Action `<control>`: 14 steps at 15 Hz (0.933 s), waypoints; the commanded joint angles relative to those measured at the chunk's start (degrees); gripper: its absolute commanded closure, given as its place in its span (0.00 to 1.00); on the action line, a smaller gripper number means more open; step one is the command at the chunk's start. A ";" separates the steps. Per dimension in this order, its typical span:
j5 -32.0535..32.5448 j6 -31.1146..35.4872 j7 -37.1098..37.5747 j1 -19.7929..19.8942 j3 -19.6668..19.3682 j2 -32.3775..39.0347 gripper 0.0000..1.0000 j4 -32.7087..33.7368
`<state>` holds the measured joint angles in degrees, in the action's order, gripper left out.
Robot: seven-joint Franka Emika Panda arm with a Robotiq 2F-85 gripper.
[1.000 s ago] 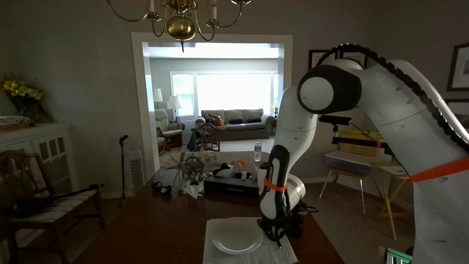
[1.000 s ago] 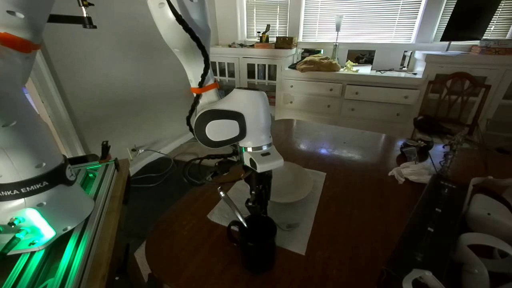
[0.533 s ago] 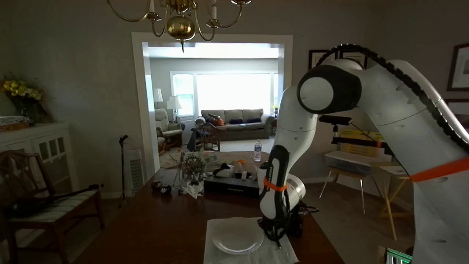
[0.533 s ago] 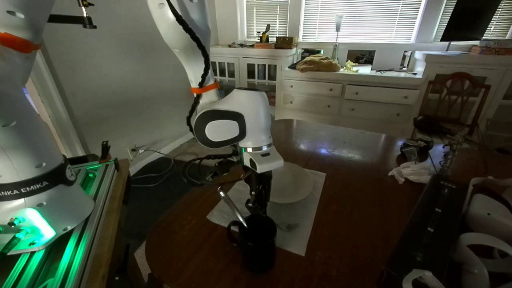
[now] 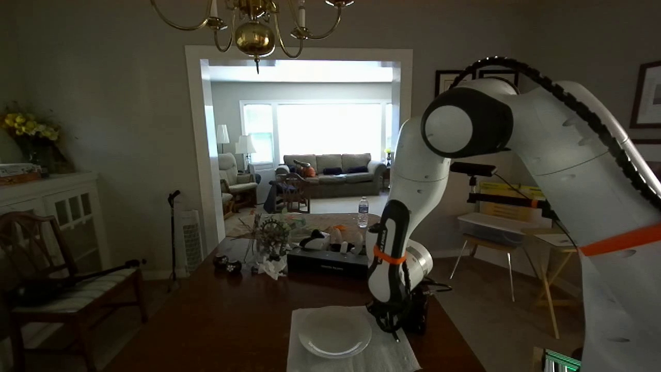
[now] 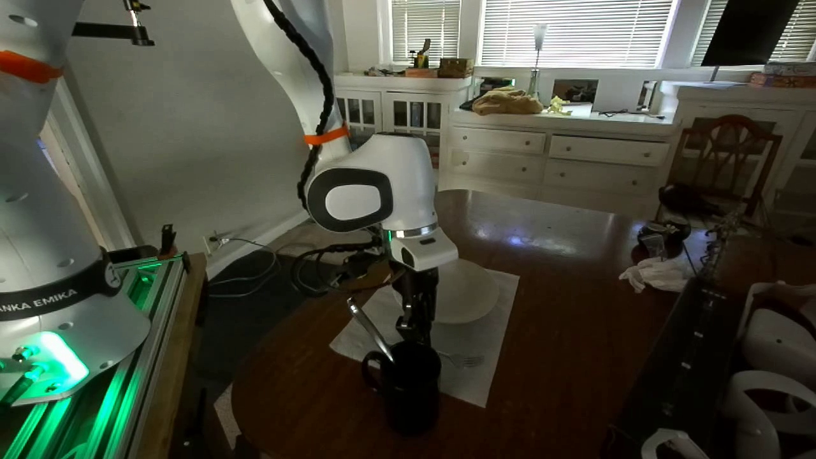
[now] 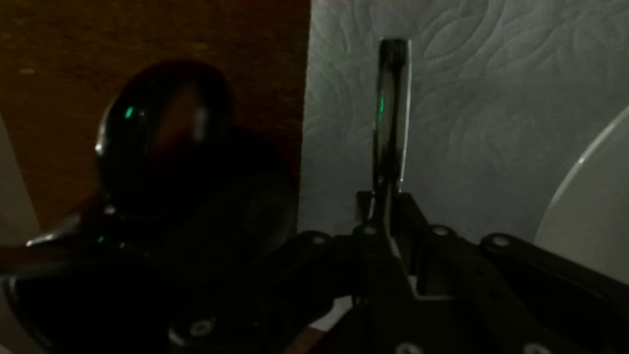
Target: Pick up the fork from the table and put it on the plate
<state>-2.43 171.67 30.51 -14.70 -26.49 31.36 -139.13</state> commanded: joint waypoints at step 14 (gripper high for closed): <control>7.01 0.65 -19.89 3.72 13.30 -20.73 0.97 -12.17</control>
<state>5.04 173.13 15.01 -16.12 -18.43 13.29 -149.05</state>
